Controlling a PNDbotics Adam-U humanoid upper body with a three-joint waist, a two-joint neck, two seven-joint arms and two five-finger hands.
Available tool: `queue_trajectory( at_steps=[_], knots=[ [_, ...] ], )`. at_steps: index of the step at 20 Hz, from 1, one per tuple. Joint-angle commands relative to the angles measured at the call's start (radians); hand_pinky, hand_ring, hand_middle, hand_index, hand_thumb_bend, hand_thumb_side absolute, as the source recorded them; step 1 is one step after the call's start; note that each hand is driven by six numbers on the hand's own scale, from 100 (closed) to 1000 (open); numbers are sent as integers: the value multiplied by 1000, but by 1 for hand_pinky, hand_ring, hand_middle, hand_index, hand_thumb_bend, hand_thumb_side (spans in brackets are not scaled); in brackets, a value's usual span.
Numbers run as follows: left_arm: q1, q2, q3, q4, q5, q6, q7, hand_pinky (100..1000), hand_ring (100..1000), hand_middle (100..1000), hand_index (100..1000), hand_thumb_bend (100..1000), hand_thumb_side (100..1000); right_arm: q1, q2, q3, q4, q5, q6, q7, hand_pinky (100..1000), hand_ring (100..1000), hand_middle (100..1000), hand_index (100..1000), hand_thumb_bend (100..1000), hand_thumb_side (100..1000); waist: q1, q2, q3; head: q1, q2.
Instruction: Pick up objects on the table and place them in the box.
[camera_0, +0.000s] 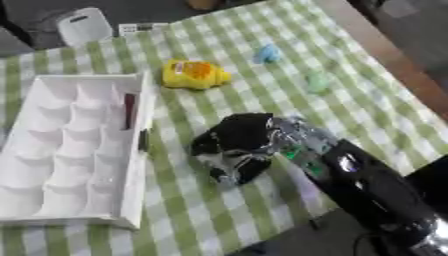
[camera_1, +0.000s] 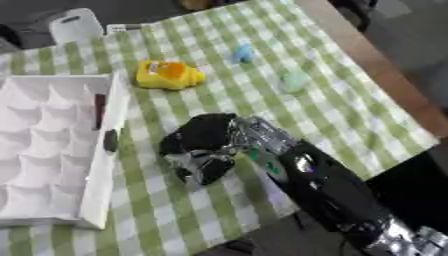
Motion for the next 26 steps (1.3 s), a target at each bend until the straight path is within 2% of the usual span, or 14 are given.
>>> queue_trajectory(
  at_steps=[1, 2, 3, 4, 5, 8, 12, 13, 15, 16, 17, 18, 19, 26],
  knots=[
    [-10, 8, 1, -17, 3, 0, -2, 744, 696, 968, 856, 190, 930, 6, -5, 9, 3, 15, 1, 0, 493, 625, 869, 974, 100, 493, -8, -19, -1, -4, 7],
    [-10, 8, 1, -17, 3, 0, -2, 744, 696, 968, 856, 190, 930, 7, -5, 9, 5, 16, 5, -5, 493, 625, 869, 974, 100, 493, -8, -19, -1, -4, 7],
    [-10, 8, 1, -17, 3, 0, -2, 744, 696, 968, 856, 190, 930, 7, -4, 9, 8, 18, 9, -9, 441, 597, 862, 969, 100, 419, -8, -19, -1, -4, 7],
    [-10, 8, 1, -17, 3, 0, -2, 744, 696, 968, 856, 190, 930, 8, -4, 9, 12, 18, 13, -15, 441, 597, 862, 969, 100, 419, -8, -19, -1, -5, 7],
    [-10, 8, 1, -17, 3, 0, -2, 744, 696, 968, 856, 190, 929, 8, -3, 10, 16, 18, 16, -19, 357, 552, 849, 958, 123, 222, -8, -19, -1, -5, 7],
    [-11, 8, 1, -17, 3, 0, -2, 744, 696, 968, 856, 190, 929, 9, 1, 9, 35, 9, 26, -37, 317, 526, 839, 953, 141, 214, -7, -19, -1, -6, 7],
    [-11, 8, 0, -17, 3, 0, -2, 744, 696, 968, 856, 188, 931, 10, 5, 8, 54, -9, 29, -70, 218, 450, 773, 907, 145, 205, -7, -18, -2, -7, 6],
    [-11, 8, 0, -17, 3, 0, -2, 744, 696, 968, 856, 189, 931, 11, 6, 8, 59, -12, 28, -76, 150, 392, 675, 804, 133, 194, -7, -18, -2, -7, 6],
    [-11, 8, 0, -17, 3, 0, -2, 744, 696, 968, 856, 189, 931, 12, 9, 8, 72, -27, 26, -89, 121, 369, 625, 743, 129, 192, -6, -18, -2, -7, 6],
    [-11, 7, 0, -17, 3, 0, -2, 744, 696, 968, 856, 189, 931, 12, 9, 7, 78, -31, 25, -94, 121, 369, 625, 743, 129, 192, -6, -18, -3, -7, 6],
    [-11, 7, 0, -17, 3, 0, -1, 744, 696, 968, 856, 188, 932, 12, 10, 7, 82, -35, 24, -97, 100, 334, 533, 636, 124, 188, -6, -18, -3, -7, 5],
    [-11, 7, 0, -17, 3, 0, -1, 744, 696, 968, 856, 188, 932, 12, 11, 7, 87, -40, 22, -101, 100, 334, 533, 636, 124, 188, -6, -18, -3, -8, 5],
    [-11, 7, 0, -17, 3, 0, -1, 744, 697, 969, 856, 188, 932, 12, 11, 6, 90, -45, 20, -104, 100, 320, 484, 585, 118, 176, -6, -18, -3, -8, 5],
    [-10, 8, 1, -17, 3, 0, -1, 745, 697, 969, 856, 188, 931, 2, -2, -19, 37, -111, 23, -153, 100, 311, 469, 568, 124, 129, -5, -20, -7, -8, 4]
  ],
)
